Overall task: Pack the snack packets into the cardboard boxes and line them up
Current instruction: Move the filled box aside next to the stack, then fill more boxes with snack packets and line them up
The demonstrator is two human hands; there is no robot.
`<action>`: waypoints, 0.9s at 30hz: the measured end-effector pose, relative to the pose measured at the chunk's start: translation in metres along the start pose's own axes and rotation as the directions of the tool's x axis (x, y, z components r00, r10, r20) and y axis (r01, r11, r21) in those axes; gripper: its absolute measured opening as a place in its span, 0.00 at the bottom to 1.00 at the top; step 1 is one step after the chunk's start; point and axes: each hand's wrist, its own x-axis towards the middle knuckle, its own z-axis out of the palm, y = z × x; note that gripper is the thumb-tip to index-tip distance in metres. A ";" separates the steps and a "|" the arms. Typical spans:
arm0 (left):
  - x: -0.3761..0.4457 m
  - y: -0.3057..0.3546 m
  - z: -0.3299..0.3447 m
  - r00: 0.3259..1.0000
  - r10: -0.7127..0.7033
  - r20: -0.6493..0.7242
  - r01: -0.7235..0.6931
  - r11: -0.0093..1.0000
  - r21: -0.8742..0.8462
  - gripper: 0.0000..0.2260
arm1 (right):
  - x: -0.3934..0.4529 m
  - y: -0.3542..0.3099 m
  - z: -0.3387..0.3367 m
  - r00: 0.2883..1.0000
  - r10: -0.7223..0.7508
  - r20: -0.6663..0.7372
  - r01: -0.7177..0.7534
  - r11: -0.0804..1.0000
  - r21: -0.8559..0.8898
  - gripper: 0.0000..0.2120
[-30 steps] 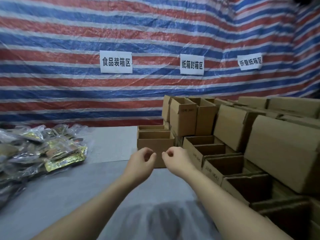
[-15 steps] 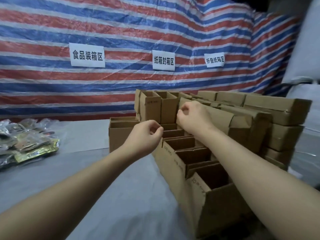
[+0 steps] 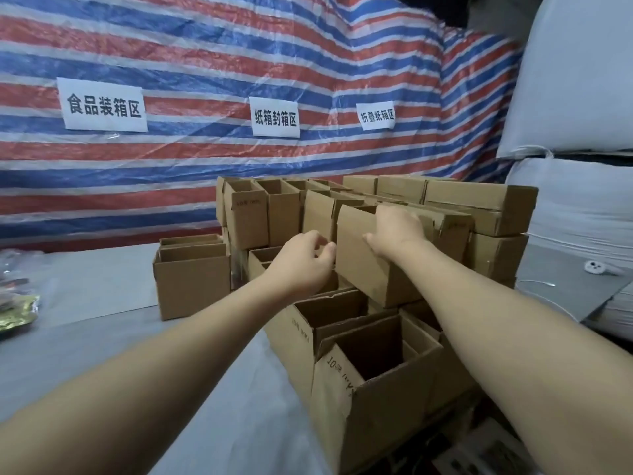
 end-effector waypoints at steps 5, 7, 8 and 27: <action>0.007 -0.015 -0.026 0.985 -0.070 -0.156 0.054 0.993 -0.105 0.14 | 0.002 -0.029 -0.022 0.978 -0.132 -0.162 0.159 0.973 0.165 0.06; 0.010 -0.022 -0.055 0.943 -0.117 -0.312 0.070 0.985 -0.159 0.13 | -0.006 -0.057 -0.039 0.921 -0.247 -0.301 0.313 0.930 0.194 0.07; 0.011 -0.026 -0.073 0.910 -0.145 -0.388 0.077 0.980 -0.185 0.12 | -0.012 -0.074 -0.047 0.887 -0.295 -0.355 0.389 0.893 0.229 0.08; -0.224 -0.194 -0.241 0.681 -0.716 -0.157 0.648 0.688 -0.328 0.16 | -0.212 -0.274 0.062 0.347 -0.890 -0.295 0.782 0.101 0.615 0.09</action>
